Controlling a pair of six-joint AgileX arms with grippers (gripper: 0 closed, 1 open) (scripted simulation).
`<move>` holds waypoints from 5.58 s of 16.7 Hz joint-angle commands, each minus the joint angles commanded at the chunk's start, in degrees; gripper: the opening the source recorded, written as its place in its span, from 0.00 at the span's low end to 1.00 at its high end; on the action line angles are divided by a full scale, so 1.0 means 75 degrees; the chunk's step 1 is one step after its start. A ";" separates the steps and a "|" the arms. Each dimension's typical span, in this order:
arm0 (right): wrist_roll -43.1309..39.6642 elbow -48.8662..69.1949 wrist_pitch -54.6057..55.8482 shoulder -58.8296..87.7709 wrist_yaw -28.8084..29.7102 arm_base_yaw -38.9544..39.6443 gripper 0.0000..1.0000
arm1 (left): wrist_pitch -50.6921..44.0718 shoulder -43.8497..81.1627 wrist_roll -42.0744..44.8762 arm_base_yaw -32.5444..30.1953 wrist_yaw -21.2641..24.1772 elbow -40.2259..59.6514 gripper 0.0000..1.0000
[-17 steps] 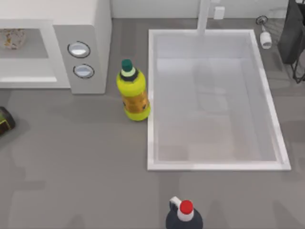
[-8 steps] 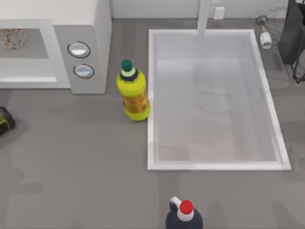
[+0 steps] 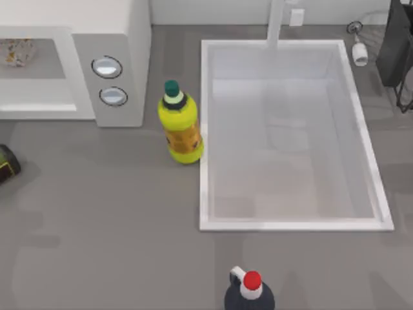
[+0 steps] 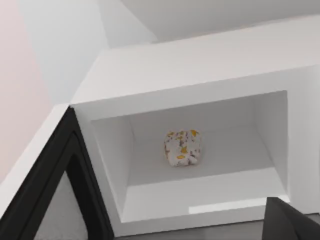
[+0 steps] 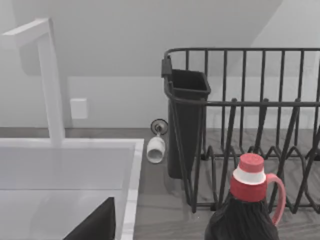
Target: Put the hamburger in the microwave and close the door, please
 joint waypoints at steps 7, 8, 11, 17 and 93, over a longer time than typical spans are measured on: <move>0.0000 0.0000 0.0000 0.0000 0.0000 0.0000 1.00 | -0.1444 0.5905 0.2926 0.1055 0.0056 0.4043 0.00; 0.0000 0.0000 0.0000 0.0000 0.0000 0.0000 1.00 | -0.1675 0.6862 0.3296 0.1248 0.0056 0.4569 0.00; 0.0000 0.0000 0.0000 0.0000 0.0000 0.0000 1.00 | -0.2303 0.9443 0.4229 0.1857 0.0083 0.5938 0.00; 0.0000 0.0000 0.0000 0.0000 0.0000 0.0000 1.00 | -0.3047 1.2474 0.5208 0.2958 0.0365 0.7674 0.00; 0.0000 0.0000 0.0000 0.0000 0.0000 0.0000 1.00 | 0.2021 0.7564 -0.0931 -0.4004 -0.4284 0.0265 0.00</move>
